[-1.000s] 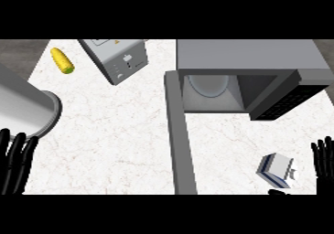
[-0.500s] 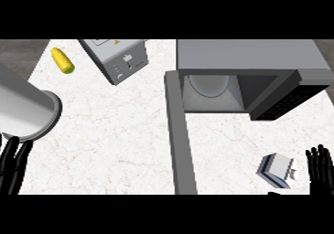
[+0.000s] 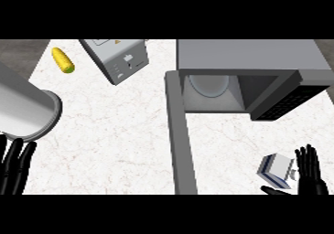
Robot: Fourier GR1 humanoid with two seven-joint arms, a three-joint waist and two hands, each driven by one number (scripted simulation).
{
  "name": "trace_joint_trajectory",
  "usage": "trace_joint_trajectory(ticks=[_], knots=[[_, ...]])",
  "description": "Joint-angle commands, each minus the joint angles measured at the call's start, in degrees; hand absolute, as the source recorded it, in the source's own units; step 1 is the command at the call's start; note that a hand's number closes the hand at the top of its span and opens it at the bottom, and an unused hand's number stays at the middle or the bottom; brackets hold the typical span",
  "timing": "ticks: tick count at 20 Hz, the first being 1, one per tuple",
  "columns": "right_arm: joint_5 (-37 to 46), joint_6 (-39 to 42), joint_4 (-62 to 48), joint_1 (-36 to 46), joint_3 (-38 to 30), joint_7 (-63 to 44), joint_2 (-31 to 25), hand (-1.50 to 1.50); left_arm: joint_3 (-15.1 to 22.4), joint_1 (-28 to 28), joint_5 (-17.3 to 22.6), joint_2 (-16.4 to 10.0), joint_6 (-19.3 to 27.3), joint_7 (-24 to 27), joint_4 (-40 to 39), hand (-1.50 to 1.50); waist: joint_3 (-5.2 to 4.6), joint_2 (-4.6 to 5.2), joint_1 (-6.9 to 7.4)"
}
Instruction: Pick up the milk, place it into the microwave and close the microwave
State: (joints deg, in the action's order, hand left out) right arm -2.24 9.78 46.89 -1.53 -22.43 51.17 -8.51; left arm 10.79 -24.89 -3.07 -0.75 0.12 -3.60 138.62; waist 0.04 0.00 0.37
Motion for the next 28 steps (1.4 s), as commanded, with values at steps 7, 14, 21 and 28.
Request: trace_joint_trajectory(ticks=[7, 14, 21, 28], knots=[[4.0, 0.1, -21.0, 7.7, 1.2, 14.0, -1.4, 1.5, -1.6, -2.1, 2.5, -0.6, -1.1, -0.5, 2.0, -1.5, 0.09, 0.1, 0.44], [5.6, 3.4, -16.3, 5.5, 3.4, 18.1, -4.3, 1.5, -0.6, -1.6, 1.4, -0.3, -0.6, 0.3, 1.2, -1.5, 0.06, -0.01, 0.07], [6.7, 7.6, -12.7, 10.3, 9.6, 13.9, -2.1, 1.5, -0.3, -2.9, 1.9, 0.4, -0.7, 1.7, 0.6, -1.5, 0.05, -0.08, 0.81], [6.9, 5.8, -4.0, 6.7, 15.3, 12.8, 2.9, 1.5, -0.3, -1.5, 1.6, 0.6, -0.2, -0.2, 0.4, -1.5, -0.04, -0.13, -0.47]])
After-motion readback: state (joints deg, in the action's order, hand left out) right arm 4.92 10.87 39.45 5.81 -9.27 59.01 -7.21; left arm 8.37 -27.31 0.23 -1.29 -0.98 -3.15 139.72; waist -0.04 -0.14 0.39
